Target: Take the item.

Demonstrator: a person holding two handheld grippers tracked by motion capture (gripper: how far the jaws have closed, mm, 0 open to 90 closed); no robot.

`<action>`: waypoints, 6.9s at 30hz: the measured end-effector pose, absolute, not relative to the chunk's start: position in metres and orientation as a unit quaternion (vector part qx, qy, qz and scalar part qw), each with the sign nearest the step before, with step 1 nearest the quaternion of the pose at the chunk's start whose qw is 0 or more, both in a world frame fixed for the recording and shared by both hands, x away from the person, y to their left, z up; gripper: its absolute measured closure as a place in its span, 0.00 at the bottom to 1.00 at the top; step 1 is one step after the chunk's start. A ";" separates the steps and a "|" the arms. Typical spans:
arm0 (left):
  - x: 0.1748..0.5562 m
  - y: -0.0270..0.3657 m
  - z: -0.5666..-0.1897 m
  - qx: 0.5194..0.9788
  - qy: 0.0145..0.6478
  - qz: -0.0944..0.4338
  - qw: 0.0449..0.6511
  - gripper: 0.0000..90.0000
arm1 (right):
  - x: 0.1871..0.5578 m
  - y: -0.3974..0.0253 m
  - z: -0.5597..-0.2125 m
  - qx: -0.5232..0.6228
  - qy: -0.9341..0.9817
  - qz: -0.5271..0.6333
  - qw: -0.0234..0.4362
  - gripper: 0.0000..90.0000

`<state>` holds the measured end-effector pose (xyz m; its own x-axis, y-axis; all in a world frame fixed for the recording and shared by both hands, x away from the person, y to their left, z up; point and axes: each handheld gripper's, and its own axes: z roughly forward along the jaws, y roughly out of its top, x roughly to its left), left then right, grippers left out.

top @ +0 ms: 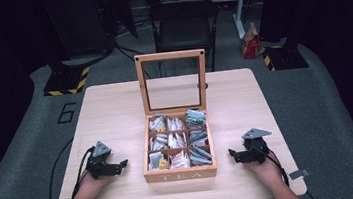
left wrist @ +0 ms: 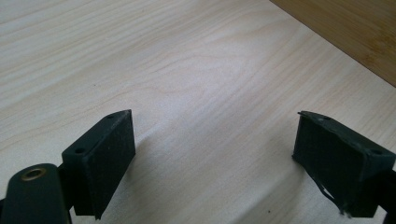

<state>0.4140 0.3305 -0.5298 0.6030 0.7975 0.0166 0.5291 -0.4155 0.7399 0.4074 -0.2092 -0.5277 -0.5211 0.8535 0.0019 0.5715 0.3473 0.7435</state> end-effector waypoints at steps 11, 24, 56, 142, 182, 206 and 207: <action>0.414 0.330 -0.530 0.820 0.404 0.187 0.359 0.14 | 0.406 -0.208 -0.528 0.446 0.795 0.359 0.198 0.22; 0.414 0.330 -0.530 0.820 0.405 0.187 0.359 0.14 | 0.404 -0.204 -0.523 0.436 0.806 0.349 0.196 0.33; 0.414 0.331 -0.530 0.821 0.402 0.189 0.357 0.14 | 0.388 -0.191 -0.473 0.410 0.795 0.415 0.167 0.43; 0.414 0.331 -0.530 0.821 0.404 0.186 0.358 0.14 | 0.382 -0.122 -0.441 0.286 0.841 0.446 0.111 0.75; 0.414 0.331 -0.529 0.822 0.402 0.188 0.356 0.14 | 0.393 -0.105 -0.466 0.281 0.863 0.412 0.088 0.87; 0.414 0.331 -0.529 0.822 0.402 0.188 0.356 0.14 | 0.393 -0.101 -0.469 0.274 0.871 0.398 0.088 1.00; 0.414 0.331 -0.530 0.822 0.403 0.187 0.357 0.14 | 0.393 -0.101 -0.469 0.274 0.871 0.398 0.089 1.00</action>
